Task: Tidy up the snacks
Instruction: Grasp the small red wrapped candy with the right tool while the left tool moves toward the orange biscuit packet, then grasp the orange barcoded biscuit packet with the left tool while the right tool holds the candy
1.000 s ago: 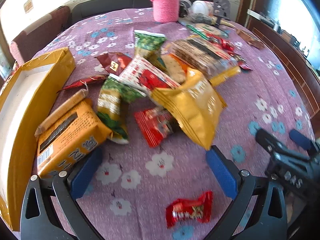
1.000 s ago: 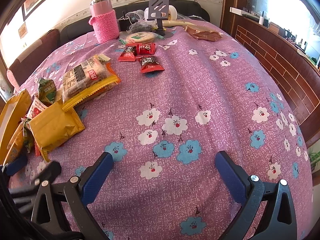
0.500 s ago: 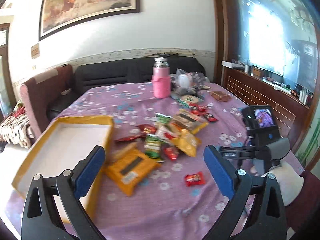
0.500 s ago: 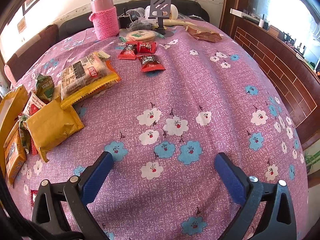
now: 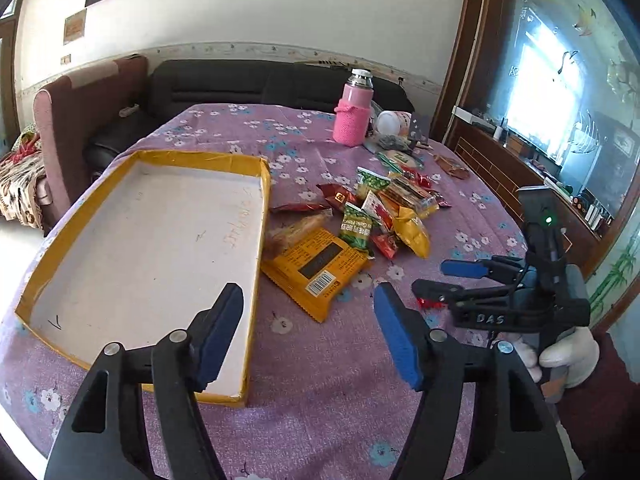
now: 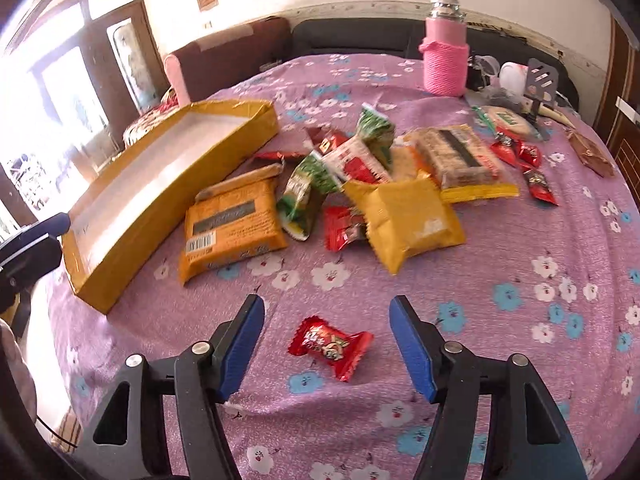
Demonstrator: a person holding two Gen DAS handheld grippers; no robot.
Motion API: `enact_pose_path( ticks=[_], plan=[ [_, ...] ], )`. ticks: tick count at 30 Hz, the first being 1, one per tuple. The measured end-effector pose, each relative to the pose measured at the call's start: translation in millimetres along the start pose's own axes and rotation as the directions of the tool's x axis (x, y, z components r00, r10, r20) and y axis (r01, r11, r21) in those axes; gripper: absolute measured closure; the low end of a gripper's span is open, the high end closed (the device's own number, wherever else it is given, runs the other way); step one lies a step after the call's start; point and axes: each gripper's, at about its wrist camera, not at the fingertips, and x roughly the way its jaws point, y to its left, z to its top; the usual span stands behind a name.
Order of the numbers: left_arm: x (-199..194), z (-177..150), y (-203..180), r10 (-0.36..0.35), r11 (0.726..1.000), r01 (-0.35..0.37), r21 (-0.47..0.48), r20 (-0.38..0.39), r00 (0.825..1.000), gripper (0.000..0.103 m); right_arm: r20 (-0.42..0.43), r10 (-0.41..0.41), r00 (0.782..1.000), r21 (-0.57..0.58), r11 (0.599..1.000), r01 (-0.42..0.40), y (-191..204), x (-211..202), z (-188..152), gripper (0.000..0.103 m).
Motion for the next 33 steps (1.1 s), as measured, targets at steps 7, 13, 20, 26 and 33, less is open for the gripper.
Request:
enact_pose_path(
  ticks=[7,13,20,26,33],
  plan=[
    [34.3,11.9,-22.3,-0.026,0.992,0.038,0.122,-0.096,0.995,0.035,-0.007,0.007,1.0,0.028,1.0,-0.006,-1.6,11.9,-13.5,0.081],
    [88.9,30.1,-36.4,-0.015,0.977,0.059,0.207,-0.208,0.978,0.035,0.051,0.041,0.998,0.181,0.982,-0.05,-39.2,11.6,-13.7,0.082],
    [138.3,38.6,-26.8,0.007,0.975,0.068,0.211,-0.334,0.943,0.035,0.062,0.065,0.996,0.203,0.976,-0.076,-45.9,13.4,-10.0,0.082],
    [138.5,36.6,-39.3,-0.01,0.958,0.114,0.262,-0.368,0.93,0.027,0.065,0.117,0.991,0.246,0.961,-0.13,-55.1,14.2,-10.8,0.081],
    [124.2,42.8,-34.2,-0.07,0.965,0.16,0.209,-0.383,0.921,0.027,0.065,0.126,0.99,0.256,0.957,-0.138,-56.0,13.8,-10.3,0.081]
  ],
)
